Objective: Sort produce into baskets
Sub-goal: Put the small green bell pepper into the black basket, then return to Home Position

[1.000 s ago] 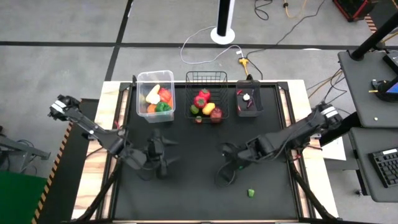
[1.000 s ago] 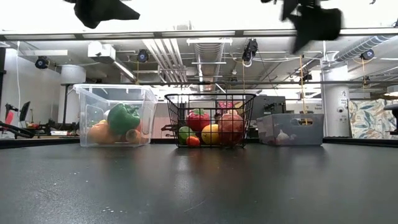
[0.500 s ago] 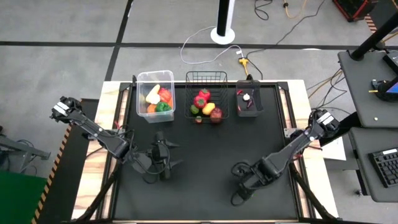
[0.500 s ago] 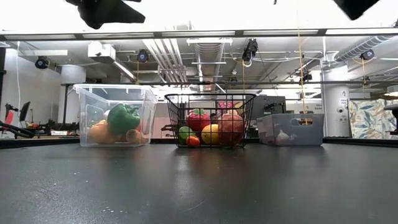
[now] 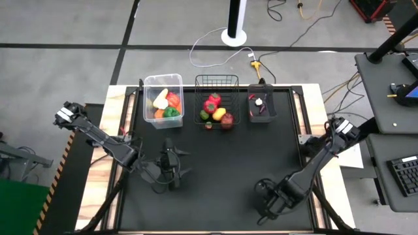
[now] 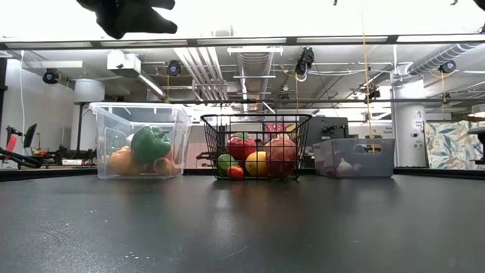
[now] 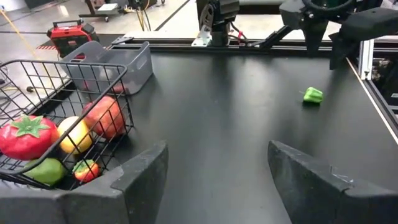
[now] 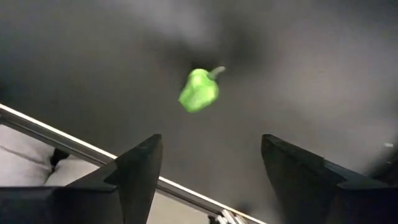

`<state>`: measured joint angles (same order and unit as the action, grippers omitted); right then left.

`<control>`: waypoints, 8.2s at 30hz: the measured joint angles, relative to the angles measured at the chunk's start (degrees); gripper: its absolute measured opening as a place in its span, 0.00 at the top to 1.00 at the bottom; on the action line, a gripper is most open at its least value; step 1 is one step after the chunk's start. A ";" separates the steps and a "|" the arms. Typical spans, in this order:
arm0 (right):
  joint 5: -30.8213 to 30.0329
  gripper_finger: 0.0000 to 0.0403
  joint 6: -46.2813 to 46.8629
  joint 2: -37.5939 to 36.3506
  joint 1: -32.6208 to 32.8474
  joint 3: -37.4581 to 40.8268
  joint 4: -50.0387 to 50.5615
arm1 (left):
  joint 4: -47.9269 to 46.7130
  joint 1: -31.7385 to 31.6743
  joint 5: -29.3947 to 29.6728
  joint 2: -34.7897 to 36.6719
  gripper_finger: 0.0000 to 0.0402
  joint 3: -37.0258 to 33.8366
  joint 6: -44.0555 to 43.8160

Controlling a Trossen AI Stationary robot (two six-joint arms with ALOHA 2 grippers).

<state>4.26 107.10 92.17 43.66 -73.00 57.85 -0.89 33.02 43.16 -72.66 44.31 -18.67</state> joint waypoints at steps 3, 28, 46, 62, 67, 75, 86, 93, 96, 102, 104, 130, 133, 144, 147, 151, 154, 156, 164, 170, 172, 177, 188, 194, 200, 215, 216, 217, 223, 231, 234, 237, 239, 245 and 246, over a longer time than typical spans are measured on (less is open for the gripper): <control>-0.22 0.36 -0.39 0.85 -0.04 1.39 -3.65 | -0.02 0.02 0.00 -0.09 0.36 0.00 -0.25; 2.29 0.47 -6.51 10.86 -2.75 3.42 -10.66 | 0.01 -0.01 0.00 -0.11 0.36 -0.04 -0.80; 3.47 0.74 -13.05 9.08 -5.05 3.06 -10.47 | 0.01 0.31 -0.20 -0.11 0.36 -0.09 -4.26; -7.82 0.73 -54.77 -4.36 -28.21 -6.81 -10.24 | 1.36 4.07 -0.38 -4.59 0.36 -0.20 -12.88; -7.96 0.73 -68.94 -5.58 -40.17 -12.11 -6.77 | 1.39 4.10 -0.35 -6.90 0.36 1.12 -13.60; -8.14 0.73 -81.81 -5.54 -61.40 -15.18 1.98 | 0.25 4.12 -0.22 -7.22 0.36 2.82 -11.82; -8.79 0.73 -88.35 -5.49 -81.13 -10.23 6.67 | -0.55 4.07 -0.17 -7.13 0.36 2.82 -11.63; -8.78 0.73 -91.69 -4.30 -84.12 -4.48 2.95 | -0.54 4.06 -0.13 -7.13 0.36 2.82 -11.43; -8.77 0.73 -91.65 -3.89 -84.21 -2.39 0.53 | -0.52 4.06 -0.09 -7.13 0.36 2.82 -11.01; -8.75 0.72 -90.16 -3.86 -84.21 -1.10 -1.22 | -0.50 3.99 -0.02 -7.13 0.36 2.82 -10.84; -8.75 0.69 -89.83 -3.86 -84.21 -1.08 -1.21 | -0.49 3.99 0.00 -7.13 0.36 2.82 -10.81; -7.28 0.46 -98.11 -15.76 -68.96 3.07 -23.23 | -0.15 3.88 -6.10 -7.11 0.36 2.82 -7.99; -7.05 0.46 -99.97 -20.25 -61.96 8.71 -35.50 | 1.97 3.44 -0.12 -6.90 0.36 2.82 -5.08; -7.16 0.46 -106.61 -30.70 -42.27 30.47 -72.12 | 32.36 -1.55 1.58 -7.32 0.36 -0.61 25.86; -7.49 0.46 -106.24 -31.99 -42.32 32.67 -73.08 | 38.49 -6.31 -6.77 -5.72 0.36 -3.67 29.35; -7.46 0.46 -106.46 -34.72 -42.27 34.31 -73.16 | 39.03 -11.40 -9.42 -0.47 0.36 -9.22 26.72; -7.44 0.46 -106.98 -37.77 -42.17 35.89 -73.27 | 39.66 -12.61 -9.66 4.97 0.36 -14.83 25.77; -7.44 0.46 -107.29 -39.92 -42.16 37.16 -72.95 | 42.40 -13.08 -9.91 9.18 0.36 -18.48 25.81; -7.28 0.46 -108.53 -47.15 -42.14 43.01 -74.60 | 40.86 -13.16 -9.52 30.84 0.36 -29.77 27.15; -7.26 0.46 -109.41 -54.22 -42.16 46.00 -75.34 | 26.40 -13.16 -6.50 45.74 0.36 -31.23 26.90; -6.81 0.46 -109.80 -56.11 -42.16 46.57 -75.57 | 23.77 -13.45 -5.48 49.46 0.36 -31.21 27.94; -2.44 0.46 -112.07 -57.71 -43.26 47.48 -79.91 | 22.43 -16.11 -4.66 54.46 0.36 -31.28 31.44; -2.32 0.46 -112.20 -66.47 -44.19 49.58 -75.37 | 5.33 -17.93 -5.97 70.03 0.36 -31.59 26.62; -2.34 0.46 -111.12 -71.24 -44.19 56.36 -81.48 | 7.85 -18.00 -9.03 72.19 0.36 -36.83 24.68; -2.79 0.46 -109.27 -77.14 -44.47 64.70 -86.57 | 9.99 -18.20 -10.67 72.42 0.36 -43.45 17.83; -2.79 0.46 -114.71 -90.54 -44.81 72.27 -90.53 | 7.08 -18.41 -10.73 72.45 0.36 -43.74 19.65; -2.85 0.46 -115.33 -91.38 -44.83 72.28 -89.48 | 5.97 -18.41 -10.75 72.45 0.36 -43.74 19.61; -2.80 0.46 -115.82 -92.11 -44.83 72.31 -88.01 | 5.34 -18.41 -10.80 72.42 0.36 -43.74 19.25; -4.35 0.46 -117.32 -92.11 -44.83 72.34 -79.37 | 5.34 -18.41 -10.75 72.19 0.36 -43.76 19.10; -5.80 0.46 -122.89 -91.54 -44.83 72.34 -74.88 | 5.34 -18.45 -10.75 72.08 0.36 -43.76 22.09; -6.01 0.46 -124.02 -91.62 -44.83 72.34 -74.19 | 5.31 -18.45 -11.01 71.87 0.36 -43.76 22.24; -5.93 0.46 -124.32 -91.58 -44.83 72.34 -71.43 | 3.28 -18.41 -15.04 70.00 0.36 -43.12 22.08; -5.93 0.46 -124.30 -91.27 -44.83 72.34 -69.49 | 0.93 -18.39 -18.03 68.34 0.36 -42.38 20.57; -5.88 0.46 -124.08 -90.89 -44.83 72.34 -68.31 | 0.27 -18.41 -18.77 64.57 0.36 -42.21 18.61; -5.86 0.46 -122.94 -90.89 -44.83 72.34 -68.09 | 0.28 -18.39 -18.73 64.23 0.36 -42.21 17.24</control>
<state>-1.60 -15.84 1.28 -1.17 -0.67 -10.24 -0.61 14.63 24.43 -8.43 2.11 -1.44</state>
